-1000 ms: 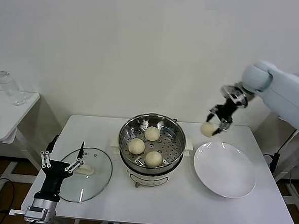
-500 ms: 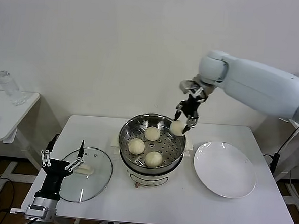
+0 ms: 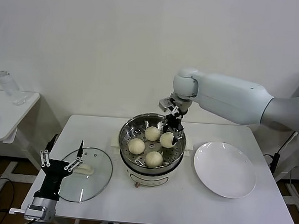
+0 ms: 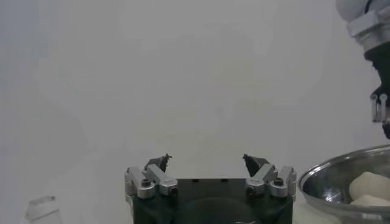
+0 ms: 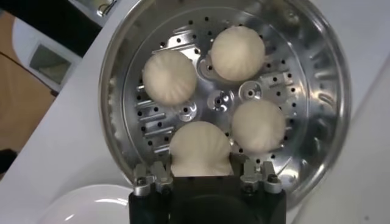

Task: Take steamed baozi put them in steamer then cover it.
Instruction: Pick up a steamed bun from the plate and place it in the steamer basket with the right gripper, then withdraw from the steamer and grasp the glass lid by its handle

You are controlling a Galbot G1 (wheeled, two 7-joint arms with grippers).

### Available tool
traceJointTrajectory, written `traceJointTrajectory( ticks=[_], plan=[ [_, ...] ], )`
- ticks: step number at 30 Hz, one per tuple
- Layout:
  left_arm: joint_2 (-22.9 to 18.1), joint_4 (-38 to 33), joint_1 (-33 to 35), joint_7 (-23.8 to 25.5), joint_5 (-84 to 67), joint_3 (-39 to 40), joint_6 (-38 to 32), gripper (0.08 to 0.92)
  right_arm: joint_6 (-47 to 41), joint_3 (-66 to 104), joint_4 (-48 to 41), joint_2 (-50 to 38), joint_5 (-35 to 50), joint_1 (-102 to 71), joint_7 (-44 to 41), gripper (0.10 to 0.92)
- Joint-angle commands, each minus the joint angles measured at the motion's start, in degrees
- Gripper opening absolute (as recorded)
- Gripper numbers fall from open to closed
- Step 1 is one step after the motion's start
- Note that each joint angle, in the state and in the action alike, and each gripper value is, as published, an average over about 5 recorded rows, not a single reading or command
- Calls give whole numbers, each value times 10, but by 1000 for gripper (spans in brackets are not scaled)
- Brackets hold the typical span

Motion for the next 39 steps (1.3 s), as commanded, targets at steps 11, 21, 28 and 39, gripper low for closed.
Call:
traceJointTrajectory(
  ticks=[11,21,28,39],
  plan=[
    [0,-2,-1,-1,-2,-4,-2,823,4,-2,-14,23,-50,-33,21,724],
    [-1,-6,1,-2,4,-8,-1,823,16,102,35,-43,-45,-33,15,822],
    [1,-10,1,-9,42,-9,-5,823,83,225,103,-171,78,-62,247,823],
    [11,-10,-6,-45,172,5,-12,823,196,512,199,-275,94,-373,832,823]
  ],
)
